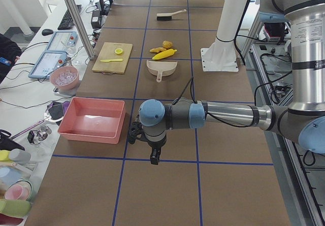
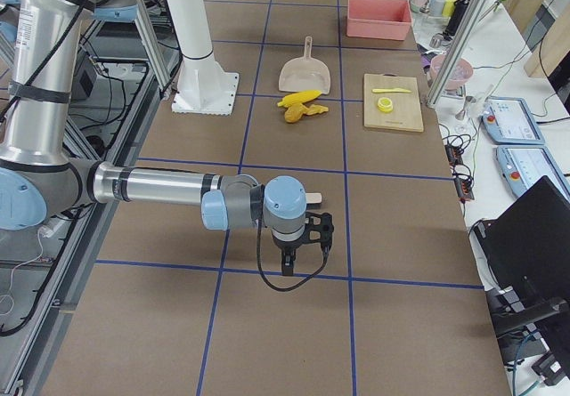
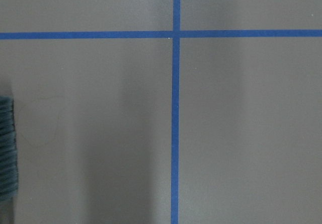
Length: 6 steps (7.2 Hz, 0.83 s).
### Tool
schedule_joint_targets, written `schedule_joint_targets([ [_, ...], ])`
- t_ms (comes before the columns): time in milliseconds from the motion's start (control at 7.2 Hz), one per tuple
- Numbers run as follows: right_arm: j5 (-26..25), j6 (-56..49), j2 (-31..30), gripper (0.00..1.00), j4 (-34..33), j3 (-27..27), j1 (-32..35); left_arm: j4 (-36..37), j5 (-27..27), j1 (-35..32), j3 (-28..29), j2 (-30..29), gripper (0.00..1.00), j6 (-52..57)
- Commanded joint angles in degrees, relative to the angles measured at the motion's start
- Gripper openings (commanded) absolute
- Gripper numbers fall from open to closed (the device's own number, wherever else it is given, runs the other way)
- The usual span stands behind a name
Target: Sweep and dump trash into bin
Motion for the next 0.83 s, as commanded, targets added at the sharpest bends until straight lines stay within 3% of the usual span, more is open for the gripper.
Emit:
schedule_joint_targets([
  [0, 0.8, 0.2, 1.8, 1.00, -2.9, 1.0, -0.2, -0.2, -0.8, 0.8, -4.1, -0.6, 0.98, -0.1],
  [278, 0.7, 0.3, 1.4, 1.00, -3.0, 4.4, -2.4, -1.4, -4.5, 6.0, -7.0, -5.4, 0.98, -0.2],
  [556, 0.8, 0.2, 1.3, 1.00, -3.0, 5.9, -3.8, -6.0, -2.7, 19.5, -5.6, -18.2, 0.98, -0.1],
  [694, 2.9, 0.3, 1.7, 1.00, -3.0, 7.0, -4.9, -6.3, -0.2, 23.0, -5.6, -23.9, 0.98, -0.2],
])
